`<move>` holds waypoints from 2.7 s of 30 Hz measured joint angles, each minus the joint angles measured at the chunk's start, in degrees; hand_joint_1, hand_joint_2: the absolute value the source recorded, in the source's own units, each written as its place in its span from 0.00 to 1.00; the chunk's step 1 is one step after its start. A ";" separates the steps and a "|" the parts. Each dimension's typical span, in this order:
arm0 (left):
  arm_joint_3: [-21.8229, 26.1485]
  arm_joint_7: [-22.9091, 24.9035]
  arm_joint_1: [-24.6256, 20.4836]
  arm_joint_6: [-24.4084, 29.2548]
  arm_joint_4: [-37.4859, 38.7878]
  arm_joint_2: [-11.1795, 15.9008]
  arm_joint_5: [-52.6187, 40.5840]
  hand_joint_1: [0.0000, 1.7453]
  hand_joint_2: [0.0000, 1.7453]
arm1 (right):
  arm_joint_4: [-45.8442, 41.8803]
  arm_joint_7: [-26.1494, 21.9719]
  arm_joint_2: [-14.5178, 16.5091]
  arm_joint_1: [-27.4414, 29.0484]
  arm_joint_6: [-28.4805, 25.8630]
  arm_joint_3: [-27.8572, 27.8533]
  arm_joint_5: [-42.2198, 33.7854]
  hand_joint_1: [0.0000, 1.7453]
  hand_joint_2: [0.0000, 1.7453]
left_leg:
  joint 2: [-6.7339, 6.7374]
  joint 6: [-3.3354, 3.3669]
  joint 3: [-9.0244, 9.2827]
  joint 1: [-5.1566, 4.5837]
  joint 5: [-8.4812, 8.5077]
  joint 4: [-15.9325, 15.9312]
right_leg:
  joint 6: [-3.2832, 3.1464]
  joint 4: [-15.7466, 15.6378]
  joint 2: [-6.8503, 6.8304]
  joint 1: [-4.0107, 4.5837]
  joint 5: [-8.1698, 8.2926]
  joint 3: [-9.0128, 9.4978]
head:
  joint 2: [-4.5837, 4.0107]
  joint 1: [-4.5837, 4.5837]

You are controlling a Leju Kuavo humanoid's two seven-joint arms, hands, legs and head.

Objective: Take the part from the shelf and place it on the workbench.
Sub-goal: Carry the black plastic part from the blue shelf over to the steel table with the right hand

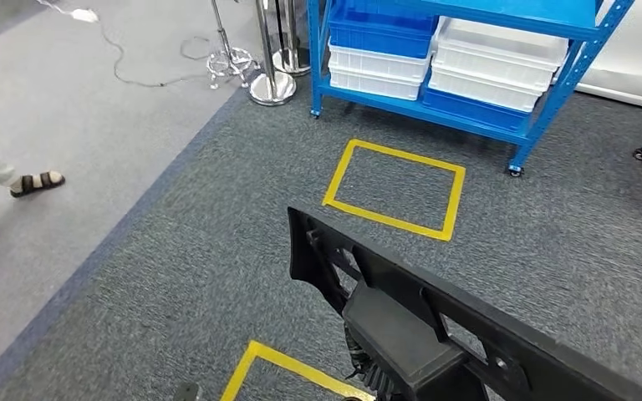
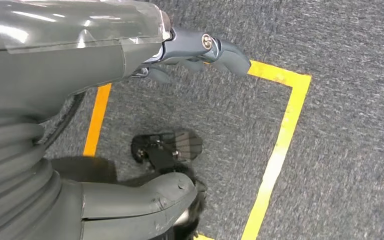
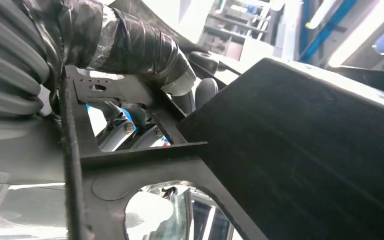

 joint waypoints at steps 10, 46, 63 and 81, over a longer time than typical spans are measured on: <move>-0.03 -0.03 -0.09 0.00 0.00 -0.01 -0.10 0.00 1.00 | -0.34 0.01 -0.02 0.41 -0.17 -0.22 -0.02 1.00 1.00 | 6.49 0.59 2.63 -0.68 2.68 -4.55 | 0.53 0.12 -6.02 0.93 -0.97 0.75 | 0.00 -0.11; -0.03 -0.56 0.53 0.09 0.00 0.03 0.17 0.00 1.00 | -3.73 -0.04 -0.20 3.06 -0.86 -1.66 -0.19 1.00 1.00 | 3.74 2.77 2.63 -0.29 3.66 -5.62 | 2.07 5.25 -3.03 0.48 -4.63 -1.23 | -0.01 -0.31; -0.03 -0.65 0.65 0.08 0.00 0.05 0.23 0.00 1.00 | -4.10 -0.08 -0.13 3.85 -1.02 -1.93 -0.74 1.00 1.00 | 1.81 -0.09 -4.28 -0.08 -2.84 7.79 | -0.38 0.48 -1.33 0.22 -0.18 -0.30 | 0.00 -0.48; -0.01 -1.00 0.84 0.07 0.00 0.03 0.29 0.00 1.00 | -5.60 -0.75 -0.65 5.17 -1.21 -2.84 0.03 1.00 1.00 | 0.81 3.38 2.97 -0.62 3.43 -5.39 | 1.93 16.11 -1.07 0.38 -7.74 -7.17 | -0.01 -0.39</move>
